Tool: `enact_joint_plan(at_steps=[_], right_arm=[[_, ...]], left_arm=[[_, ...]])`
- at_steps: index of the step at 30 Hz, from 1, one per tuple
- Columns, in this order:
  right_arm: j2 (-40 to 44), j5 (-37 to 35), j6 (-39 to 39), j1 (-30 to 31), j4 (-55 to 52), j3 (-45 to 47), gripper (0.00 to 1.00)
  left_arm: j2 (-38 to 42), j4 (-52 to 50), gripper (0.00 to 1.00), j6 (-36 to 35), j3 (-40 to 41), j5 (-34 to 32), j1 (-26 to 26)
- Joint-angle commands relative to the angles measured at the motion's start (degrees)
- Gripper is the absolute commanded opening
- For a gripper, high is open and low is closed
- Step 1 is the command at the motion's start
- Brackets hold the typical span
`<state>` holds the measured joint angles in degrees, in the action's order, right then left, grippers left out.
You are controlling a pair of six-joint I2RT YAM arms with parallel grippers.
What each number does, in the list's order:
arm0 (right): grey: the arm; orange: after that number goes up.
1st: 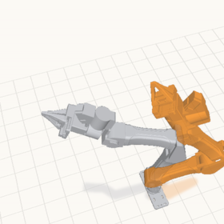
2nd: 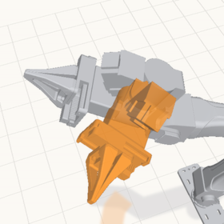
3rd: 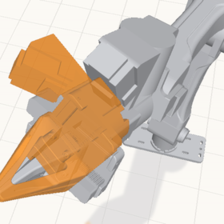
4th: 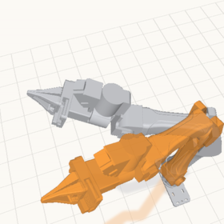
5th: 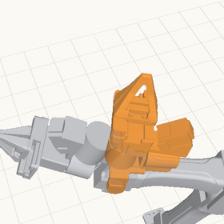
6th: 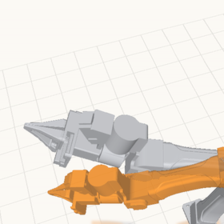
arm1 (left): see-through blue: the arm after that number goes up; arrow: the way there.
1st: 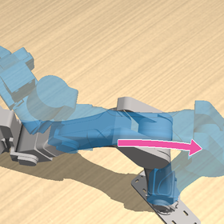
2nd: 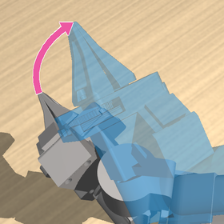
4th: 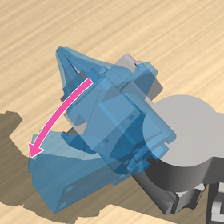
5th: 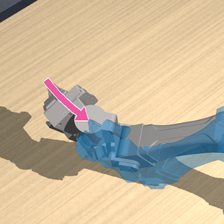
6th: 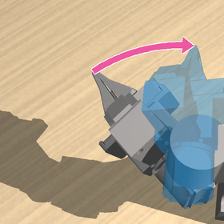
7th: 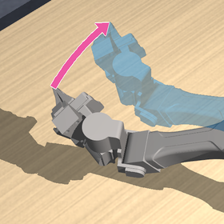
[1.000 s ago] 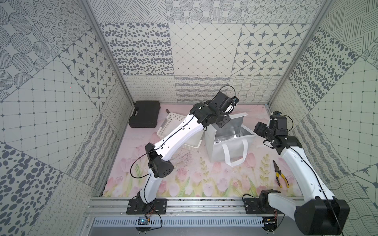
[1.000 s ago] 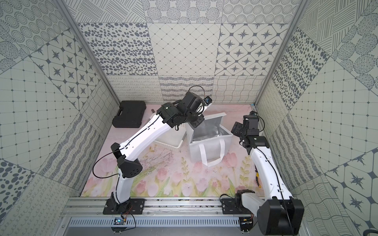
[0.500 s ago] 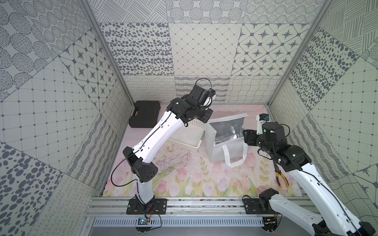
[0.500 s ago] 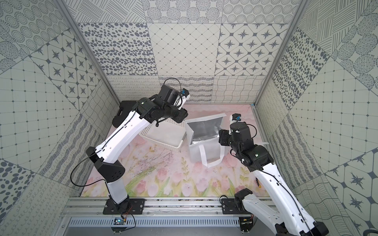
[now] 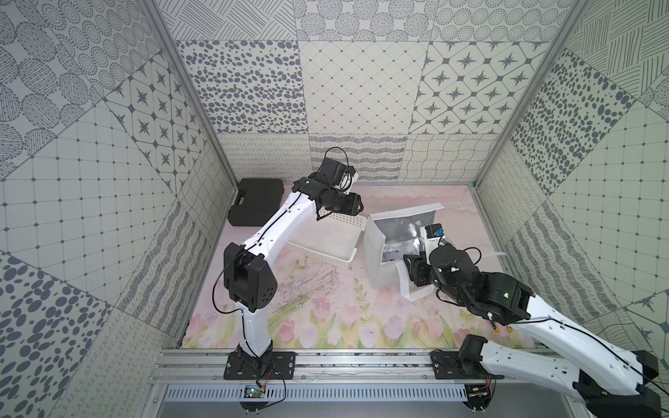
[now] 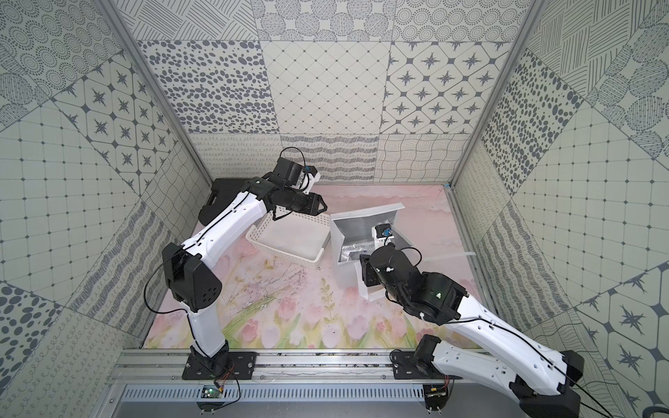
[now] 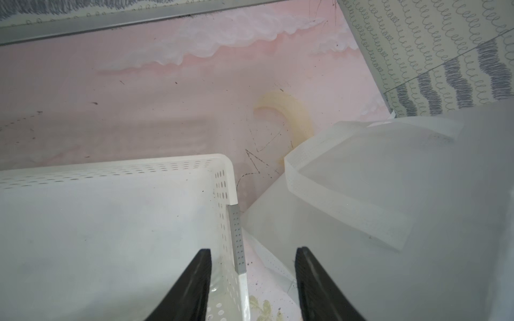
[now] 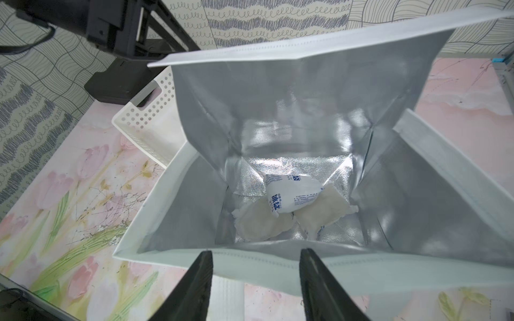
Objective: Place the ice pack in the delivery bag
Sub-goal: Close the delivery bag at the center of the board.
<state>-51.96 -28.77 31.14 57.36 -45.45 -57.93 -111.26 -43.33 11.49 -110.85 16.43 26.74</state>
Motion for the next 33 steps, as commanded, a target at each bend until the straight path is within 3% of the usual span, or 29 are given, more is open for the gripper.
enact_joint_plan(at_steps=[1, 13, 21, 27, 33], right_arm=[[-1.4, -4.7, 0.6, 3.7, 2.6, -0.1, 0.59], [2.7, -4.7, -0.4, 7.1, -3.9, -3.4, 0.63], [2.9, 1.5, -2.1, 7.1, -4.0, -1.7, 0.61], [-1.5, 0.5, -4.5, 5.6, 5.9, 3.0, 0.53], [-5.2, 9.9, -6.5, -4.9, 19.7, 7.8, 0.47]], left_arm=[[-3.9, 9.4, 0.53, 4.1, -0.1, 12.7, -0.5], [-4.6, 12.3, 0.51, 5.2, 3.5, 16.6, -0.4], [-4.3, 12.3, 0.49, 5.6, 4.2, 18.2, -0.5], [-2.7, 15.0, 0.47, 5.9, 7.6, 22.9, -0.5], [-0.9, 17.3, 0.44, 6.9, 13.0, 27.0, -0.5]])
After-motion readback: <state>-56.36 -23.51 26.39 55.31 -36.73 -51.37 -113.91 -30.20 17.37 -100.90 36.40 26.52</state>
